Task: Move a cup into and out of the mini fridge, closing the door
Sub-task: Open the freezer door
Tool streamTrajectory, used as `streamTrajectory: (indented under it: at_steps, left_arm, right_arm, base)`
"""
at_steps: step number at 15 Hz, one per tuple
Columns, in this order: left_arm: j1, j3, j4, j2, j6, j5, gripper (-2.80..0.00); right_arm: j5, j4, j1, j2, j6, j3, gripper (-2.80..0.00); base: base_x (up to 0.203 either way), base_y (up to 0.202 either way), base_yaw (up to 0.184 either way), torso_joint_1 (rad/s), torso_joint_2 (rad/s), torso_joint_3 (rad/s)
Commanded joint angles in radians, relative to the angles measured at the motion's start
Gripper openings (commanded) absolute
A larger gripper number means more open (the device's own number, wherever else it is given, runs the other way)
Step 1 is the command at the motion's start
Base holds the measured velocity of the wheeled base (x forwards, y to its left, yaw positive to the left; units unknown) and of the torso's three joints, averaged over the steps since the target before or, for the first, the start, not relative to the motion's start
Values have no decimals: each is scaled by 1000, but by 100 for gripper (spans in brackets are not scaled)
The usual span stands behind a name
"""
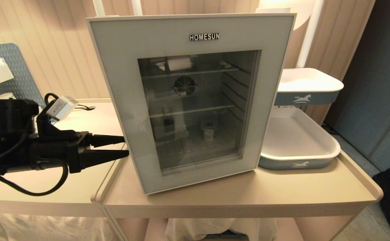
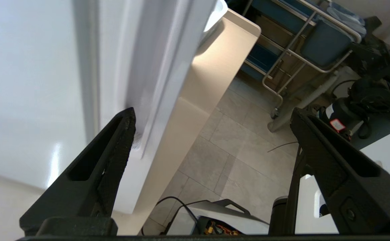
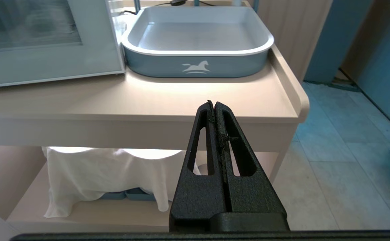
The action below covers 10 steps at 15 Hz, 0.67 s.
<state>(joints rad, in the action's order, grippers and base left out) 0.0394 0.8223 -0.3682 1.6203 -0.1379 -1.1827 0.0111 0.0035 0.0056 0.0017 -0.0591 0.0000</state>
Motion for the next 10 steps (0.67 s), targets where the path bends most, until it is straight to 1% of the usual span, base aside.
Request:
streamTrajectory:
  at_steps: [1, 2, 3, 7, 8, 10]
  left_arm:
    - [-29, 19, -9, 45, 2, 9, 0]
    - [-49, 22, -9, 51, 4, 25, 0]
    - [-55, 23, -9, 56, 4, 28, 0]
    - [-64, 4, -9, 42, 6, 25, 0]
    - [-64, -6, -5, 18, 6, 21, 0]
    - [-64, -63, -7, -59, 3, 18, 0]
  right_arm:
    - [1, 0, 1, 0, -1, 0, -280]
    - [1, 0, 1, 0, -1, 0, -280]
    - [1, 0, 1, 0, -1, 0, -280]
    - [1, 0, 1, 0, -1, 0, -280]
    - [1, 0, 1, 0, -1, 0, -280]
    - [1, 1, 1, 0, -1, 0, -280]
  base:
    - [0, 0, 0, 0, 0, 0]
    - [0, 0, 0, 0, 0, 0]
    - [0, 0, 0, 0, 0, 0]
    - [0, 0, 0, 0, 0, 0]
    - [0, 0, 0, 0, 0, 0]
    - [0, 0, 0, 0, 0, 0]
